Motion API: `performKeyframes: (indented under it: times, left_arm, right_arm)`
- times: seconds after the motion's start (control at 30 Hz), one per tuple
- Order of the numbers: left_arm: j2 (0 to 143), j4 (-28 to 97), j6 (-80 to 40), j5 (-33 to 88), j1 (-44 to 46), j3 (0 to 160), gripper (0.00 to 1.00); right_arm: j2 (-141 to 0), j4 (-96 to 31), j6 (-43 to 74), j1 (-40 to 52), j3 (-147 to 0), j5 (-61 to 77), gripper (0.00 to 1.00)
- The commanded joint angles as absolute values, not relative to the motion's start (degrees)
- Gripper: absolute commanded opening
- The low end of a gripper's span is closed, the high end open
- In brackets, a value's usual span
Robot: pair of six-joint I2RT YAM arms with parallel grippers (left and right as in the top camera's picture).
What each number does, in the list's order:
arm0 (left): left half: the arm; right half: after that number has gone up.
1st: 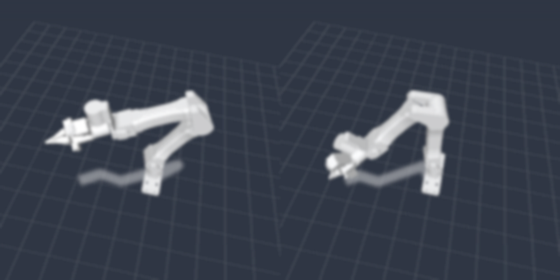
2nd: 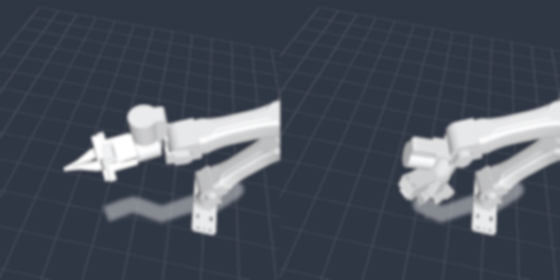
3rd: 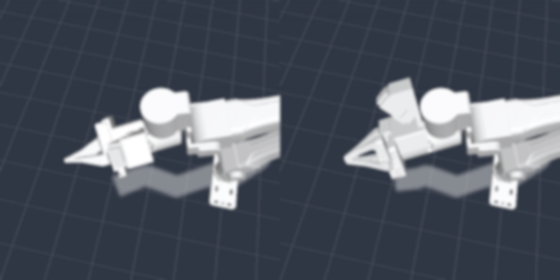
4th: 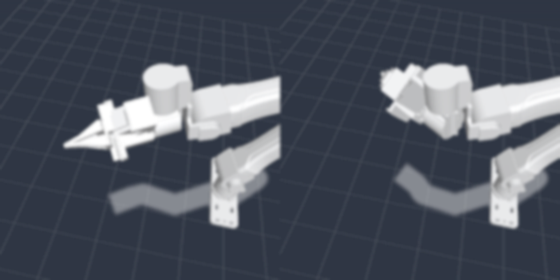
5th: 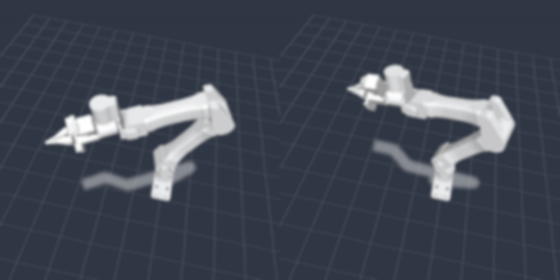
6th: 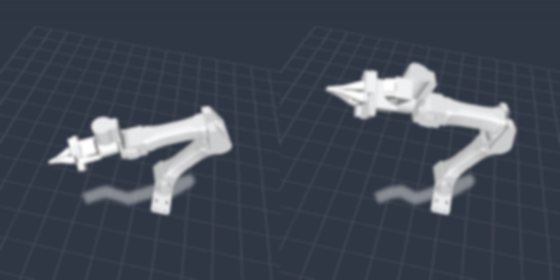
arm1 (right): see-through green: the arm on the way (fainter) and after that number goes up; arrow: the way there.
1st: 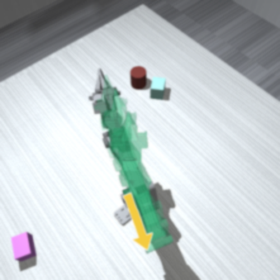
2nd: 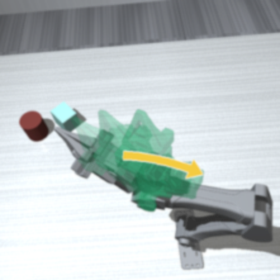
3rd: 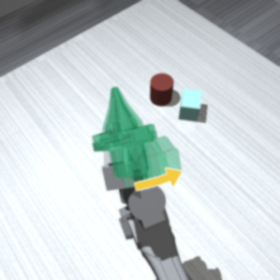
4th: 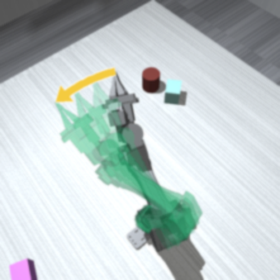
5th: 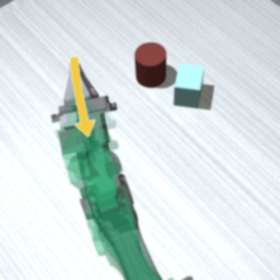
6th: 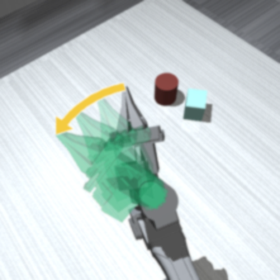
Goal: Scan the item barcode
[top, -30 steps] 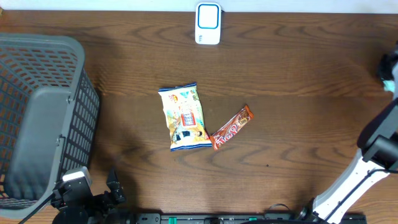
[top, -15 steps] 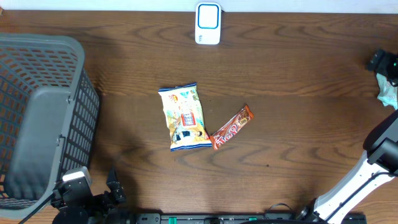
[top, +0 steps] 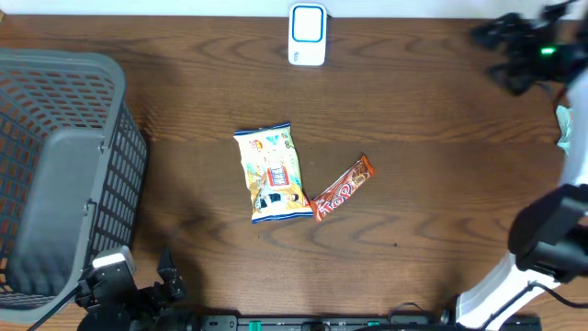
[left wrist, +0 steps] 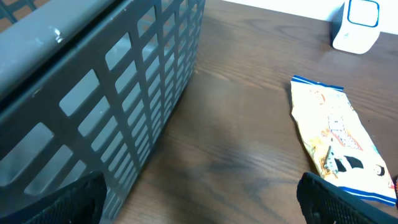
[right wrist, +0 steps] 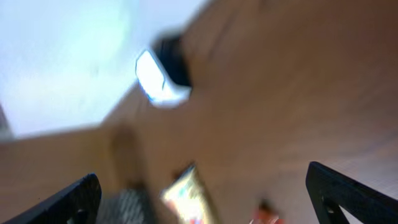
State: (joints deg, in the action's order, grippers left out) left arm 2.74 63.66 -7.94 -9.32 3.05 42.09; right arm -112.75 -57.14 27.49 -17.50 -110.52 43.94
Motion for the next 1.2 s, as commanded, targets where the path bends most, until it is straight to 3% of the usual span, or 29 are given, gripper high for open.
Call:
performKeyframes:
  times: [0.0,0.13,0.33,0.5,0.73,1.17]
  left_arm:
    - [2.6,63.5,-8.5,-9.5,2.9,42.4,0.98]
    - [2.6,63.5,-8.5,-9.5,2.9,42.4,0.98]
    - [2.6,63.5,-8.5,-9.5,2.9,42.4,0.98]
    - [2.6,63.5,-8.5,-9.5,2.9,42.4,0.98]
    - [2.6,63.5,-8.5,-9.5,2.9,42.4,0.98]
    - [2.6,63.5,-8.5,-9.5,2.9,42.4,0.98]
  right_arm:
    - [-113.3,-59.4,26.5,-10.0,-110.4,47.5,0.99]
    - [-113.3,-63.8,25.7,-2.0,-110.4,42.2,0.95]
    - [-113.3,-75.0,40.4,13.8,-110.4,15.6,0.95]
    - [-113.6,-76.1,44.4,23.4,-110.4,0.9,0.94]
    - [-115.2,-77.6,47.4,28.7,-110.3,-2.6,0.85]
    - [-132.6,-80.6,49.2,30.1,-110.1,-0.4,0.74]
